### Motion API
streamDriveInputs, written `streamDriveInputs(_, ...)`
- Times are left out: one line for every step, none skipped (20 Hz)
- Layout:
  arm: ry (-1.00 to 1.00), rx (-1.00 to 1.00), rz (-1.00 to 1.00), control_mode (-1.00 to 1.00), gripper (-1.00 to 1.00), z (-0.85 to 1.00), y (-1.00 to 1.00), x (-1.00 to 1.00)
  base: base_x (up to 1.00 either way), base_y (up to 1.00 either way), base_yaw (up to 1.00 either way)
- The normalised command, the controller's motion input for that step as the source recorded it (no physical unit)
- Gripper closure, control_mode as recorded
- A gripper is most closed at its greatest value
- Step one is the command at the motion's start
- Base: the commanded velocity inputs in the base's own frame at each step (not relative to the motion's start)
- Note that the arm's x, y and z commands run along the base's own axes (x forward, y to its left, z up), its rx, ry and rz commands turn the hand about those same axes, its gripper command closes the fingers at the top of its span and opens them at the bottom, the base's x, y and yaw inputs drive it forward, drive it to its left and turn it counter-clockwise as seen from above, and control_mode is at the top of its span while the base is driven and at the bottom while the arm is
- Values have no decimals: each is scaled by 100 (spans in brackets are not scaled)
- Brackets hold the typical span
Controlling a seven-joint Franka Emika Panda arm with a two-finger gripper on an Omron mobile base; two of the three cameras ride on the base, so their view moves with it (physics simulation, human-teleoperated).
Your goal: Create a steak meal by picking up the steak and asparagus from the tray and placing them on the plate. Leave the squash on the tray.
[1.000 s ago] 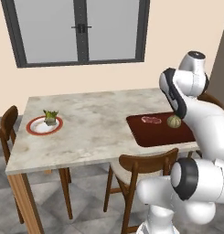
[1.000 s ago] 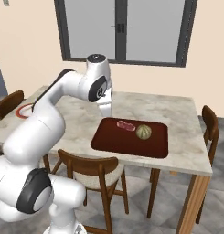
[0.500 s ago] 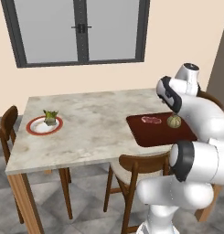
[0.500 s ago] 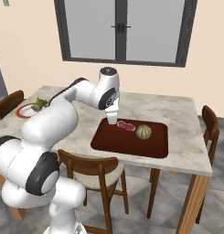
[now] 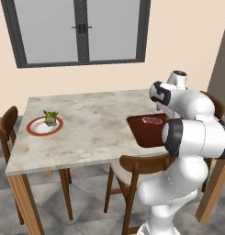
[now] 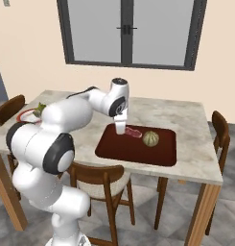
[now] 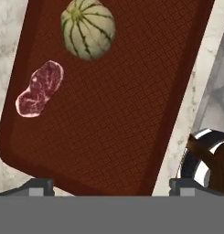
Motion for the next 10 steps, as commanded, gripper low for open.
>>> streamDriveInputs(14,0,0,-100,-100,-54,0,49,0,0,0)
streamDriveInputs(14,0,0,-100,-100,-53,0,50,0,0,0)
streamDriveInputs(13,0,0,-100,-100,-51,0,51,0,0,0)
streamDriveInputs(11,0,0,-100,-100,-46,0,47,0,0,0)
streamDriveInputs(10,0,0,-100,-100,-41,0,44,0,0,0)
streamDriveInputs(10,0,0,-100,-100,-32,0,43,0,0,0)
streamDriveInputs(11,0,0,-100,-100,-30,0,43,0,0,0)
streamDriveInputs(11,0,0,-100,-100,-31,0,43,0,0,0)
streamDriveInputs(10,0,0,-100,-100,-31,0,44,0,0,0)
streamDriveInputs(9,0,0,-100,-100,-32,-2,43,0,0,0)
